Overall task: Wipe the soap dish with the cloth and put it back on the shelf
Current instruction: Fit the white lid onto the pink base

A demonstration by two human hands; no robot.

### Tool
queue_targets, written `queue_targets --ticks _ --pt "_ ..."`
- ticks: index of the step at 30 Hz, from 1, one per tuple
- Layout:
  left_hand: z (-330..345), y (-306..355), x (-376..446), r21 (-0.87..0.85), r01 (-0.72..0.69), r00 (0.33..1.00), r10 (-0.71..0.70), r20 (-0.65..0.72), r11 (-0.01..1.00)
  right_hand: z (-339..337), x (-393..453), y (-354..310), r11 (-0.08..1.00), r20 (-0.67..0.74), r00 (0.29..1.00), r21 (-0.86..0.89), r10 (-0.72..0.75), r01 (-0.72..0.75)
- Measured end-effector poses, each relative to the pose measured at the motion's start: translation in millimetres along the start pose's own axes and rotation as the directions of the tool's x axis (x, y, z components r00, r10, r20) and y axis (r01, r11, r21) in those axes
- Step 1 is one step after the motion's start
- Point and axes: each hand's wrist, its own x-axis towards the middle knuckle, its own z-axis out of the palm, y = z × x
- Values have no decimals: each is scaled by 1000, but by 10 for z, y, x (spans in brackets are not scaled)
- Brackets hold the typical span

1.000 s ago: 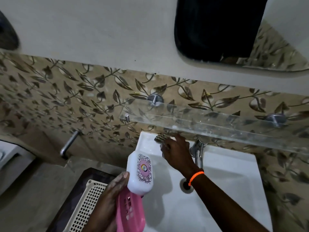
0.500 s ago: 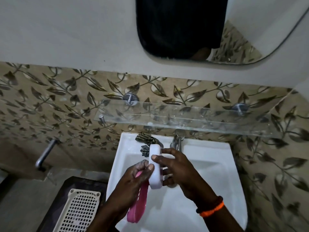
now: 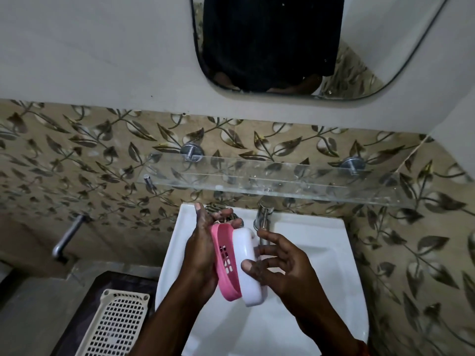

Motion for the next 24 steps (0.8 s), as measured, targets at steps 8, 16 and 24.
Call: queue_targets --ticks 8,16,24 --pt "118 -142 -36 44 7 999 -5 -34 999 28 -24 -23 990 -6 993 -72 -121 120" --pt "113 -220 -58 56 37 999 -35 -36 998 -17 -42 -19 988 5 990 -66 -139 139" --pt "77 -252 -51 60 23 1000 -22 -12 998 -36 -97 17 986 1 989 -81 -149 148"
